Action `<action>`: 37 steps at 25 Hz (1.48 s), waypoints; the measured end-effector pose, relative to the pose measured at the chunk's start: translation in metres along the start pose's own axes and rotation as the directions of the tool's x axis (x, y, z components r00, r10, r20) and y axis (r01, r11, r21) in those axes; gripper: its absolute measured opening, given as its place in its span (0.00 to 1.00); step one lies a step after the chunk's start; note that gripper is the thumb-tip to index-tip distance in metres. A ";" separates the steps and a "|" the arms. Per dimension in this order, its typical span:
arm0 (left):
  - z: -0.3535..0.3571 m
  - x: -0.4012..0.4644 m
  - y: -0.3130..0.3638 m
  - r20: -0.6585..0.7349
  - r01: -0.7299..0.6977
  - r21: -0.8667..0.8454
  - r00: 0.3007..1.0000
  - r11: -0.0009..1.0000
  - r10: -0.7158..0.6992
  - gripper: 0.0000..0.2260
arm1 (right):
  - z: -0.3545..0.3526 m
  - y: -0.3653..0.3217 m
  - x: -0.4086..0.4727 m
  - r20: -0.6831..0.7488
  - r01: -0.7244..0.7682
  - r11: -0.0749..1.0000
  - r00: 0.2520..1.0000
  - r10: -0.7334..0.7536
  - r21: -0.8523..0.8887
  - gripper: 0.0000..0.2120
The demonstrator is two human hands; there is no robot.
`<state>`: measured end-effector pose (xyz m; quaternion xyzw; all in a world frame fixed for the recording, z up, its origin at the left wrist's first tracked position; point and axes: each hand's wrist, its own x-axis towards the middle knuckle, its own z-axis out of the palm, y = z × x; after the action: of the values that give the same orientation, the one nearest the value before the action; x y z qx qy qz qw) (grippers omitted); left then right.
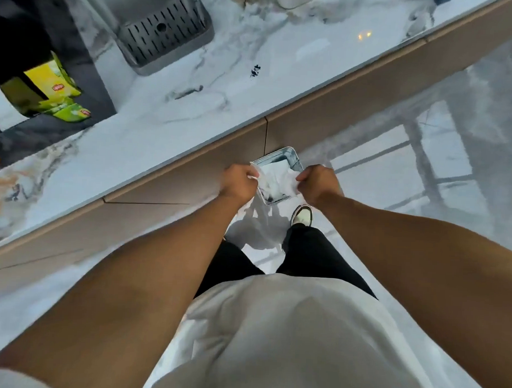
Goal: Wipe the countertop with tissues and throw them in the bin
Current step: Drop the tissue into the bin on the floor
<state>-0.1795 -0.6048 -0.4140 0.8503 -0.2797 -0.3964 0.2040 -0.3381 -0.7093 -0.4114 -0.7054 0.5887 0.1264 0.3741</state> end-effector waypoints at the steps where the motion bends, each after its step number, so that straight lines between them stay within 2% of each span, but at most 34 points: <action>1: 0.010 0.004 0.002 -0.028 0.038 -0.024 0.999 0.999 -0.038 0.14 | 0.001 0.005 0.011 0.010 0.013 1.000 1.000 -0.013 -0.005 0.12; 6: 0.055 0.030 0.008 -0.077 0.198 -0.126 0.975 0.972 -0.209 0.15 | 0.017 0.035 0.061 0.106 0.044 0.999 0.993 -0.043 -0.012 0.13; 9: 0.079 0.056 -0.007 -0.052 0.239 -0.128 0.967 0.962 -0.248 0.16 | 0.036 0.048 0.091 0.142 0.068 0.995 0.988 -0.058 -0.068 0.10; 14: 0.125 0.108 -0.039 -0.032 0.257 -0.129 0.964 0.958 -0.263 0.17 | 0.076 0.067 0.149 0.105 0.036 0.999 0.994 -0.032 -0.032 0.06; 18: 0.163 0.151 -0.071 -0.053 0.272 -0.149 0.958 0.951 -0.283 0.15 | 0.116 0.084 0.200 0.083 0.010 0.996 0.997 -0.002 -0.090 0.02; 23: 0.197 0.192 -0.099 -0.094 0.283 -0.165 0.949 0.945 -0.300 0.14 | 0.158 0.088 0.247 0.046 -0.033 0.981 0.998 0.043 -0.193 0.05; 25: 0.205 0.203 -0.106 -0.093 0.306 -0.188 0.941 0.933 -0.327 0.14 | 0.170 0.091 0.259 0.051 -0.061 0.983 0.996 0.071 -0.174 0.07; 32: 0.228 0.224 -0.118 -0.060 0.272 -0.134 0.957 0.953 -0.282 0.15 | 0.195 0.095 0.285 0.049 -0.126 0.965 0.989 0.141 -0.229 0.13; 35: 0.230 0.227 -0.116 -0.001 0.256 -0.054 0.967 0.965 -0.257 0.19 | 0.198 0.100 0.285 0.108 -0.106 0.966 0.985 0.134 -0.236 0.14; 37: 0.229 0.227 -0.114 0.026 0.268 -0.058 0.963 0.962 -0.267 0.23 | 0.197 0.101 0.284 0.129 -0.089 0.973 0.985 0.119 -0.214 0.14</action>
<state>-0.2043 -0.6919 -0.7441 0.8701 -0.1518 -0.4363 0.1721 -0.3020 -0.7874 -0.7612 -0.6980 0.5805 0.2559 0.3322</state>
